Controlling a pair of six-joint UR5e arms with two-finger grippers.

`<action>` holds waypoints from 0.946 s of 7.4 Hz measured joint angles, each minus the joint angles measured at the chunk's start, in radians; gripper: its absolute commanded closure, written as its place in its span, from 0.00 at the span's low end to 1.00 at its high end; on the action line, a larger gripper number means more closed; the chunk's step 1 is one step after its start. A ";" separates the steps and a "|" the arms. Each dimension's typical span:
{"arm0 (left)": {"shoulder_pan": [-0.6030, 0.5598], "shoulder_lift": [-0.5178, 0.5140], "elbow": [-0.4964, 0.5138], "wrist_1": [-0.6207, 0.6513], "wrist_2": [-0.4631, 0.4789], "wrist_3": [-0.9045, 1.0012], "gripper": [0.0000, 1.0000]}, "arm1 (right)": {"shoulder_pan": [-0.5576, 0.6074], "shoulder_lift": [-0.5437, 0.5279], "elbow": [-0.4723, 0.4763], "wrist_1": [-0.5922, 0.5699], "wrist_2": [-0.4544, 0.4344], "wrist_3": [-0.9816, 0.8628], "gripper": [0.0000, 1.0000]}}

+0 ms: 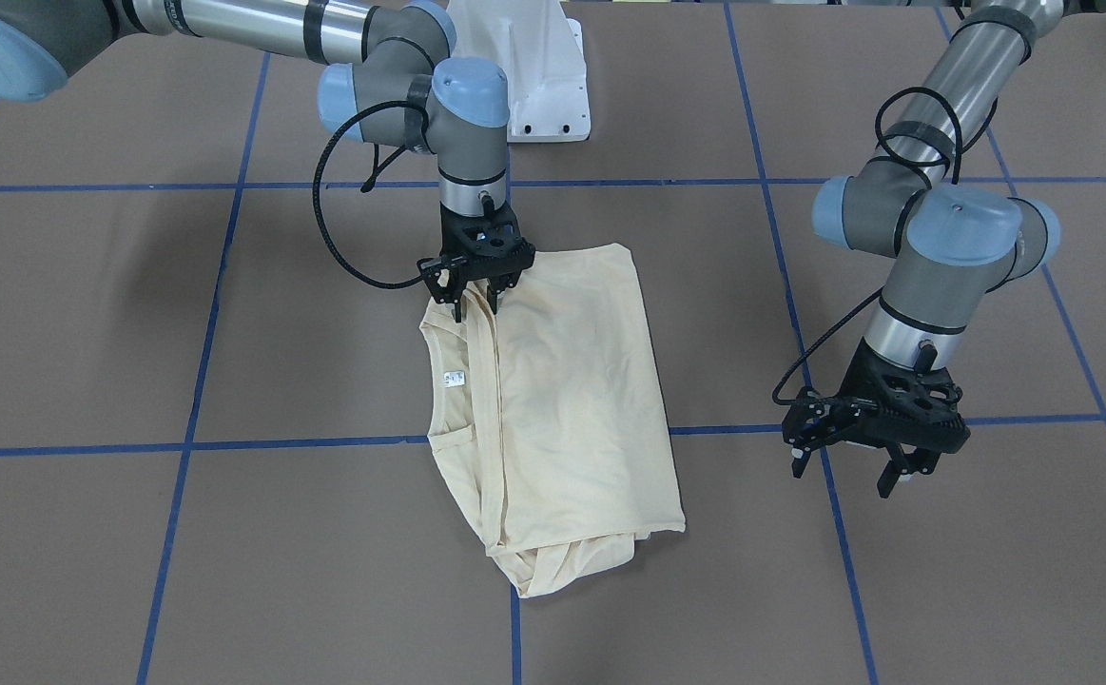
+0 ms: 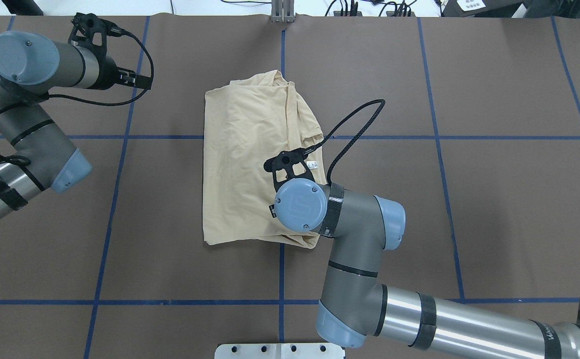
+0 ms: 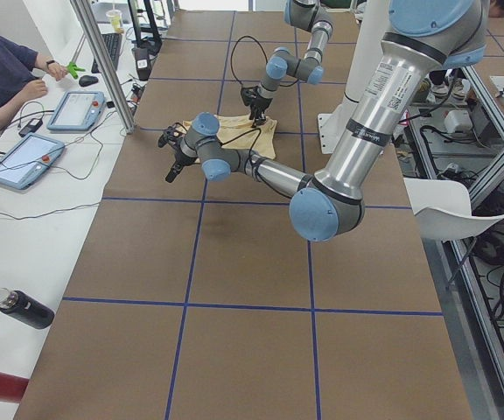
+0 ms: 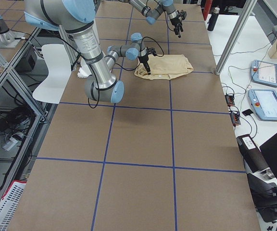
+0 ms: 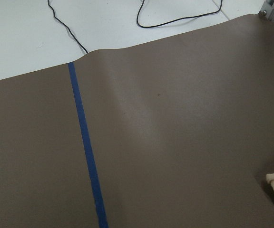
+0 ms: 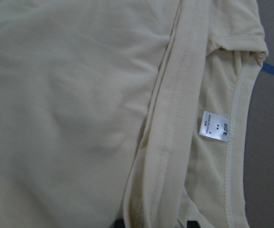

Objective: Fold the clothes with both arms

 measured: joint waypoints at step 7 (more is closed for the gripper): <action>0.004 -0.001 -0.001 -0.002 -0.001 -0.015 0.00 | 0.004 -0.162 0.184 0.004 -0.002 -0.056 0.01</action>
